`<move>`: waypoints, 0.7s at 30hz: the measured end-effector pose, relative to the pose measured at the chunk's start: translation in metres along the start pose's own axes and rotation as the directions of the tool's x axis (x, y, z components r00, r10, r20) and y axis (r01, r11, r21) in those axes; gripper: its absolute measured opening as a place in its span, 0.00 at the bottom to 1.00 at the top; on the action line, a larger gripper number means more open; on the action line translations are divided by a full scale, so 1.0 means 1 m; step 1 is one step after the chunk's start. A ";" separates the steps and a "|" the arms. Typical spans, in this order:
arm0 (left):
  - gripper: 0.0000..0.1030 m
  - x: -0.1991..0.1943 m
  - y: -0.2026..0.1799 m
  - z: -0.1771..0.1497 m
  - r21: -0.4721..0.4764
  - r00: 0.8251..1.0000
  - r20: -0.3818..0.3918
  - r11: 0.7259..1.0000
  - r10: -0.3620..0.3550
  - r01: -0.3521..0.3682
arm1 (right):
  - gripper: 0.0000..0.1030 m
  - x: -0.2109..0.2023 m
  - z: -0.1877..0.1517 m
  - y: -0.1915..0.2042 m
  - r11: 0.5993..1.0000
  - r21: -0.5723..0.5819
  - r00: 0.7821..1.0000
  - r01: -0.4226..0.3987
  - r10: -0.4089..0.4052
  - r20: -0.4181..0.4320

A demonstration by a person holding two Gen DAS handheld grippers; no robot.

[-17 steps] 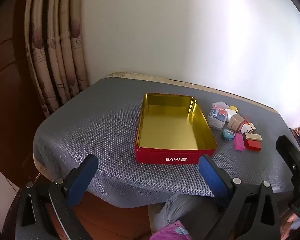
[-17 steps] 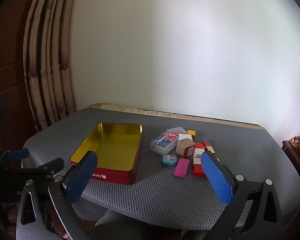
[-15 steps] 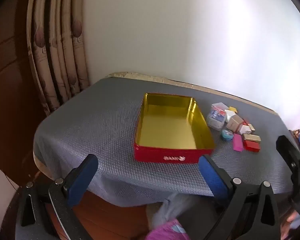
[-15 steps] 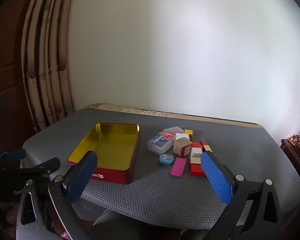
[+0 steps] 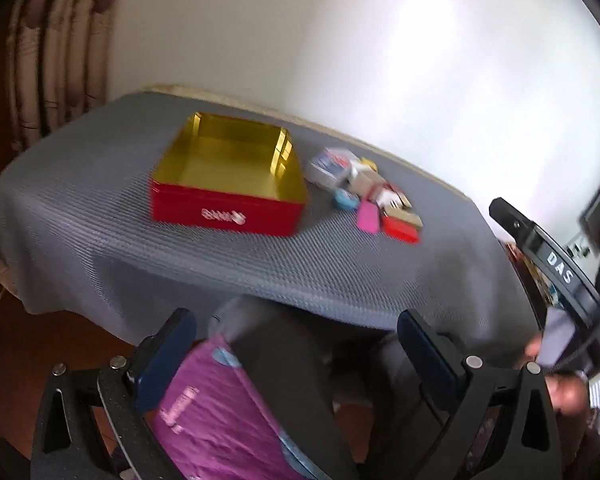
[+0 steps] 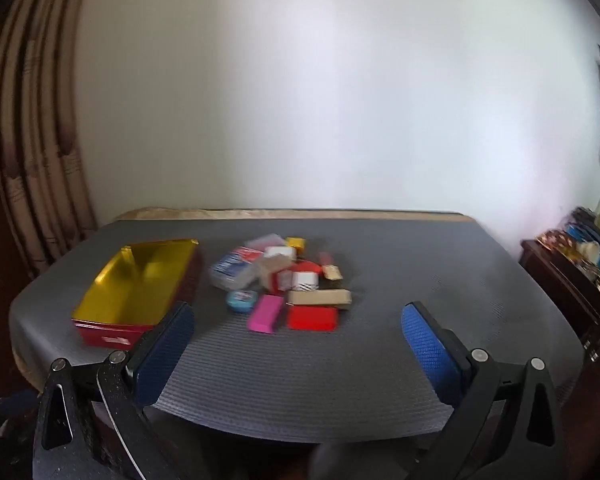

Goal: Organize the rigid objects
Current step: 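Move the left tool toward the pile of small items beside the tin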

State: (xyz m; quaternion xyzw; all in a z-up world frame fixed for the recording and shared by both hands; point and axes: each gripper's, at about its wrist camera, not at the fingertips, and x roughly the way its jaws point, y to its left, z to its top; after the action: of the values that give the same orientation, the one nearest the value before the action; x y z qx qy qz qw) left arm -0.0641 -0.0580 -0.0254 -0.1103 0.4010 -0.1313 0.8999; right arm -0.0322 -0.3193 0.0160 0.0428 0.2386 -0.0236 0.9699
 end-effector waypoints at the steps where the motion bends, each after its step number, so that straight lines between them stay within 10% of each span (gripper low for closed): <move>1: 1.00 0.002 0.001 -0.001 0.000 1.000 -0.015 1.000 -0.007 0.007 | 1.00 0.006 -0.001 -0.011 1.000 0.007 1.000 0.014 -0.014 -0.012; 5: 1.00 0.031 -0.014 0.011 0.074 0.992 -0.127 0.997 -0.016 0.026 | 1.00 0.026 -0.007 -0.042 0.999 0.038 0.997 0.035 -0.032 -0.073; 21: 1.00 0.155 -0.095 0.171 0.388 0.987 -0.131 0.911 -0.092 0.136 | 1.00 0.075 -0.031 -0.114 0.985 0.169 0.971 0.037 0.004 -0.240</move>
State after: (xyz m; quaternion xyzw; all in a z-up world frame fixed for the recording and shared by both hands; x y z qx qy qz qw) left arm 0.1500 -0.1818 0.0078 0.0580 0.4081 -0.2679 0.8708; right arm 0.0123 -0.4320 -0.0542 0.1270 0.3510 -0.0468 0.9265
